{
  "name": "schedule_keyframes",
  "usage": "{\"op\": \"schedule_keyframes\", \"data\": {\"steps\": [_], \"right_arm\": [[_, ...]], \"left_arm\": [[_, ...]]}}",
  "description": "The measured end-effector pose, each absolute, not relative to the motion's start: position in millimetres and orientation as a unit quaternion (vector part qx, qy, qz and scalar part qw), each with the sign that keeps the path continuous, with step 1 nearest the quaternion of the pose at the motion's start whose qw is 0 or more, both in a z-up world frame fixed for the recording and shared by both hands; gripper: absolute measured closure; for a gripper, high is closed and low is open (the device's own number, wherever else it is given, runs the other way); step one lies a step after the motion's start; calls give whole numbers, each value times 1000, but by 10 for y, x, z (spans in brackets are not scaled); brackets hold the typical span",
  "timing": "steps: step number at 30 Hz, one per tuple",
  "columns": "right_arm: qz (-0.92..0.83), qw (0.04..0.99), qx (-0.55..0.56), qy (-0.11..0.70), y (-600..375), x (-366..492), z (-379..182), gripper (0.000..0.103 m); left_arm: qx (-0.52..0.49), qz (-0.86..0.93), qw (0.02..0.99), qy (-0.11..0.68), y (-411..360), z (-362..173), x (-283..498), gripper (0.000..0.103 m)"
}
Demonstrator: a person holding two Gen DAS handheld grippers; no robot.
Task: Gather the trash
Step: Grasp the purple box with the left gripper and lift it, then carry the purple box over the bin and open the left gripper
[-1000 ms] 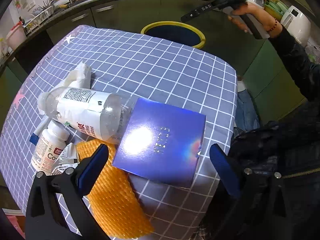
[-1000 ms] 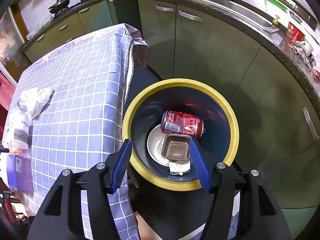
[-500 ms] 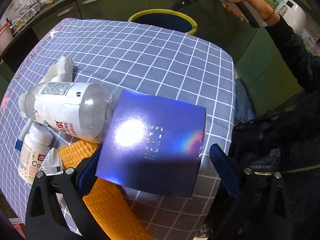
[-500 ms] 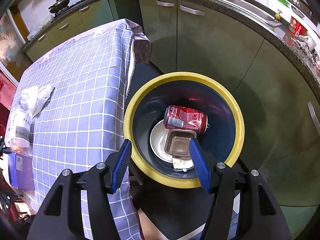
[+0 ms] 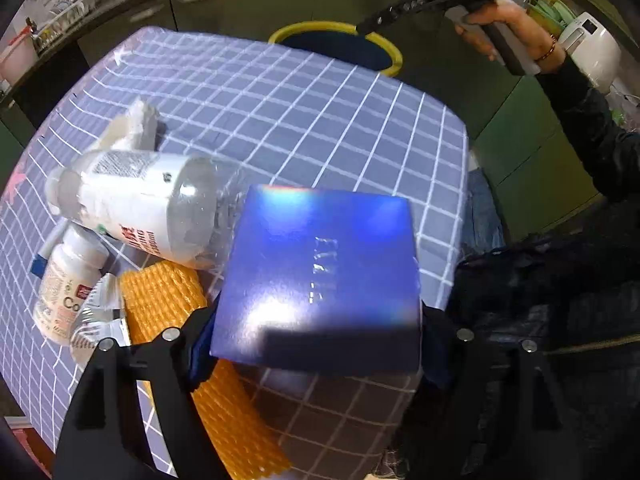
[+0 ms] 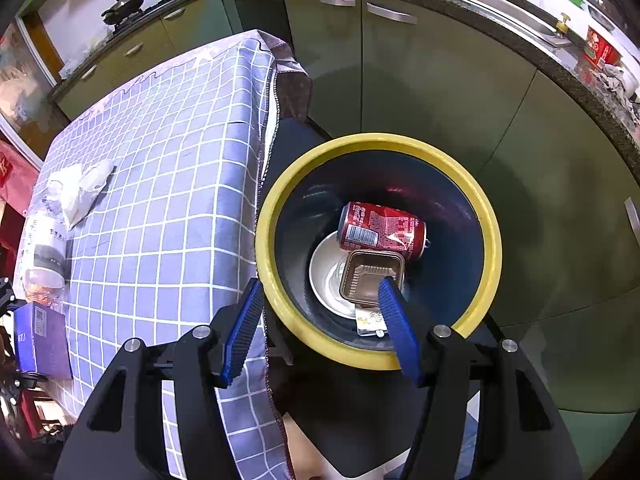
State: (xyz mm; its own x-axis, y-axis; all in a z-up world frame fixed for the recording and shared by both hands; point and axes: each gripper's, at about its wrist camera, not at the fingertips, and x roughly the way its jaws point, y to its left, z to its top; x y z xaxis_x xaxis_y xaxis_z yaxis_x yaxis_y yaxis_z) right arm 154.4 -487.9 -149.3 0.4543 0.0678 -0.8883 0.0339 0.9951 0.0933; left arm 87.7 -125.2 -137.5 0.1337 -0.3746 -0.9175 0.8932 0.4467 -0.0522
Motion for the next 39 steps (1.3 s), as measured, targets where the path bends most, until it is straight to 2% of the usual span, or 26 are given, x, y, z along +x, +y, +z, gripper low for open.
{"op": "schedule_keyframes", "data": {"steps": [21, 30, 39], "right_arm": [[-2, 869, 84, 487, -5177, 1225, -1321, 44], [-41, 875, 129, 465, -5693, 781, -1307, 44], [-79, 867, 183, 456, -6260, 340, -1515, 44]], "left_arm": [[260, -468, 725, 433, -1732, -773, 882, 30], [245, -494, 720, 421, -2636, -482, 1321, 30], [250, -512, 698, 434, -3975, -702, 1835, 30]]}}
